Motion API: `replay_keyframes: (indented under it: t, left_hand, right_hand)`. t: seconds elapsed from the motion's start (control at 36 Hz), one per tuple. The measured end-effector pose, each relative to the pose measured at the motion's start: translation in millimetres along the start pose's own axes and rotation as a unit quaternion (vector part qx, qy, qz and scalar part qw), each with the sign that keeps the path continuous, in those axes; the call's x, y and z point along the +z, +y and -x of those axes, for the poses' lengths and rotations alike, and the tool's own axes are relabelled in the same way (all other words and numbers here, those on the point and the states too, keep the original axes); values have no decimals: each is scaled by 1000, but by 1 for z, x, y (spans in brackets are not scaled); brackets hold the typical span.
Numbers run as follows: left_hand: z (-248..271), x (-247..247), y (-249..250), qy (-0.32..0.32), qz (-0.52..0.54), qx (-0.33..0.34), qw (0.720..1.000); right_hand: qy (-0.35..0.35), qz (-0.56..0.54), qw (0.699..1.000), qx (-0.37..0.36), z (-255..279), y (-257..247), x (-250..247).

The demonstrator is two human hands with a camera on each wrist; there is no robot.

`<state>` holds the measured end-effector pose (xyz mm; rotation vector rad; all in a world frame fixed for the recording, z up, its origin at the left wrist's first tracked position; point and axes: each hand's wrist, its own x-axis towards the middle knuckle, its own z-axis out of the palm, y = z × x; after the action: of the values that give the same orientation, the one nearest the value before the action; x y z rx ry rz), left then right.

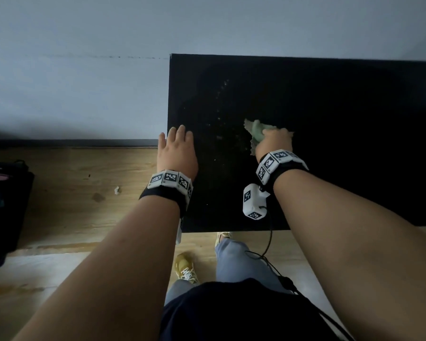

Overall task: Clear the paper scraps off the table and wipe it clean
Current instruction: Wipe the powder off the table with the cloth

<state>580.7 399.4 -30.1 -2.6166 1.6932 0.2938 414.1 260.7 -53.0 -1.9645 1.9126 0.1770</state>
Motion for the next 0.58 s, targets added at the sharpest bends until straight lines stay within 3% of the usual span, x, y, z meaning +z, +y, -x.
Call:
replay_keyframes:
  t: [0.11,0.28,0.42,0.53,0.58]
  left_hand:
    - [-6,0,-1,4,0,-5,1000]
    - [-23,-2,2,9,6,-11,1000]
    - [-41,1,6,18,10,-20,1000]
    - [-54,4,7,12,11,-26,1000]
    - [-62,6,5,10,10,-32,999]
  right_hand:
    - [-26,52,998,-19,10,-17,8]
    - [-66,-8,989,-133,8,-38,4]
    - [11,-73,975,-208,-10,-51,-2]
    - [-66,-32,966,-247,-42,-72,4]
    - [-69,-21,967,-244,-55,-80,11]
